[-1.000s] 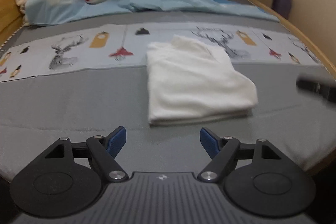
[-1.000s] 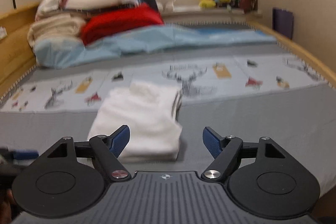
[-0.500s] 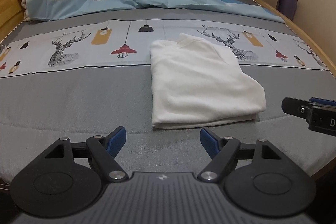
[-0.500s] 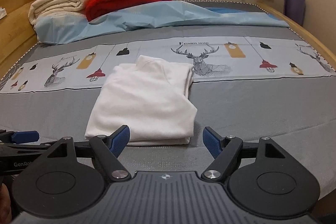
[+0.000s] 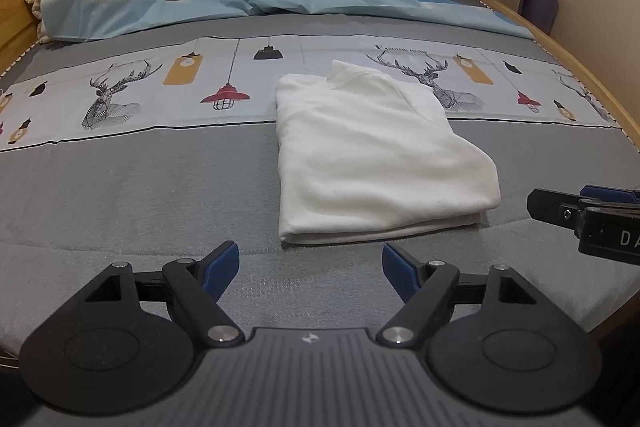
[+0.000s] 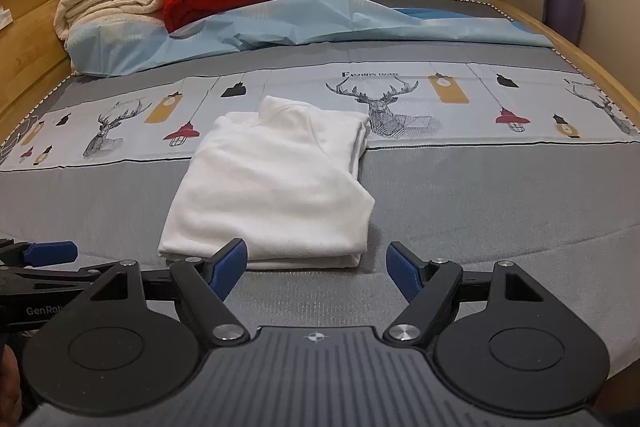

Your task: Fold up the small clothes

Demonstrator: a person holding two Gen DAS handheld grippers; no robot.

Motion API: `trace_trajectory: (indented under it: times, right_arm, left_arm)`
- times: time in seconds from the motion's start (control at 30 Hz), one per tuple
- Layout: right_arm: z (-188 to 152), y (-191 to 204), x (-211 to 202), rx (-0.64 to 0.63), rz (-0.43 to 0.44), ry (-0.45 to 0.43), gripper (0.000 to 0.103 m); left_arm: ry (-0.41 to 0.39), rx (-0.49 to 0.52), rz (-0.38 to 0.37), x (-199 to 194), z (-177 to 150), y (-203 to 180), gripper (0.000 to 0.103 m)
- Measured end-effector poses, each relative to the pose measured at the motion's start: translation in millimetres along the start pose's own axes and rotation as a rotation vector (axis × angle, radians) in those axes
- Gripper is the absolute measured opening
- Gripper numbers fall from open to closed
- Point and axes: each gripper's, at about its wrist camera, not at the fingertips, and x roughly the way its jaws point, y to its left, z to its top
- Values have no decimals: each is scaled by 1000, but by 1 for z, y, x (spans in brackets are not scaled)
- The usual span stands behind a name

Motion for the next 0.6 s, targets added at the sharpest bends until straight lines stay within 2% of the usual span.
trace_trajectory:
  times: [0.6]
  right_arm:
    - [-1,0,0,-4,0,-1,78]
  left_arm:
    - [-4,5,-13,-1,0,0,84]
